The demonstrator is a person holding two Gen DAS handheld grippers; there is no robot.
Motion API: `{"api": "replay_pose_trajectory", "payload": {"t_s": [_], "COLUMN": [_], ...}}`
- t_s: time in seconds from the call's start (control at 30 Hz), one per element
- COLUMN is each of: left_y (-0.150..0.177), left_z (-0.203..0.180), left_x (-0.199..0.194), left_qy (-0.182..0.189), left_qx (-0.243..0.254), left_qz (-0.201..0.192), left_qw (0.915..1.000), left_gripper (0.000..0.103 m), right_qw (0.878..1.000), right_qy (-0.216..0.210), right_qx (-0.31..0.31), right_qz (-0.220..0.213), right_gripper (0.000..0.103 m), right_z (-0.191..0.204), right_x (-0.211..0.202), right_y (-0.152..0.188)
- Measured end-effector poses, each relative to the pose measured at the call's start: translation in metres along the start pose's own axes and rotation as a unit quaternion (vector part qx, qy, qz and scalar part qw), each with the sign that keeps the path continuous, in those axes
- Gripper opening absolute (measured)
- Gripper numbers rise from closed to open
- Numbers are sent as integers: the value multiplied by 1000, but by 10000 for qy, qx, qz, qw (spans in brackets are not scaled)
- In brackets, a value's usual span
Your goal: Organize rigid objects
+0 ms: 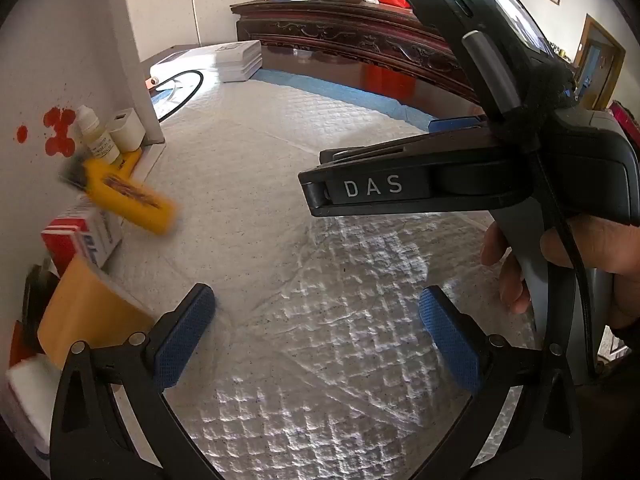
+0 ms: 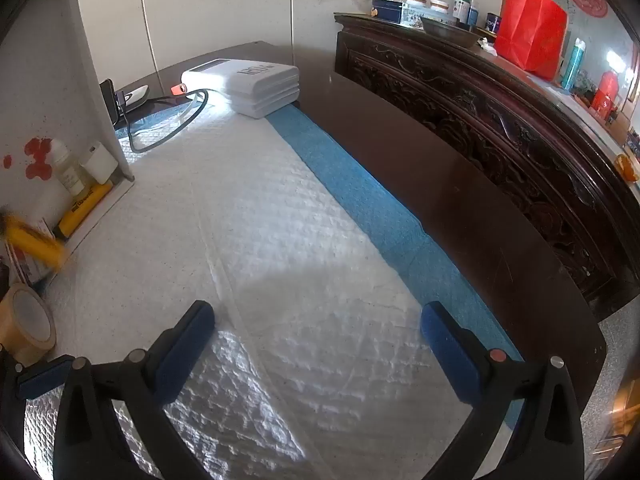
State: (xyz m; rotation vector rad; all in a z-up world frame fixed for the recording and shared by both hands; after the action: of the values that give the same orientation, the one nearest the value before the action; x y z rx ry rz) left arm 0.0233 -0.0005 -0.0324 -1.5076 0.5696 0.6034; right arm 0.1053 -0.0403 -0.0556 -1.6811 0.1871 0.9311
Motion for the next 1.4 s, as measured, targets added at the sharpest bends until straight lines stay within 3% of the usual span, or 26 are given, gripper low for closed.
{"api": "replay_pose_trajectory", "payload": {"t_s": [1.4], "left_y": [0], "left_z": [1], "left_x": [0], "left_qy": [43], "left_qx": [-44], "left_qz": [-23], "left_qw": [10000], "left_gripper": [102], "right_qw": [10000], "right_qy": [-3], "right_qx": [2], "right_qz": [6], "right_gripper": [103], "right_z": [1], "right_x": [1], "right_y": [0]}}
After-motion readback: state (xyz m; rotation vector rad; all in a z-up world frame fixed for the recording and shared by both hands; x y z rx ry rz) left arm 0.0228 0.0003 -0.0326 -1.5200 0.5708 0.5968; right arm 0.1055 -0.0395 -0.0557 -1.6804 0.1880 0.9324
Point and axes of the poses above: each gripper's, at about its wrist camera, not at the fingertips, and x roughly the way its jaws point, z to its left, y to its underside, the point moved 4 cm from there along x, roughly the way its jaws point, and after that the axes turned 12 degrees about -z, right-handed, at the moved point
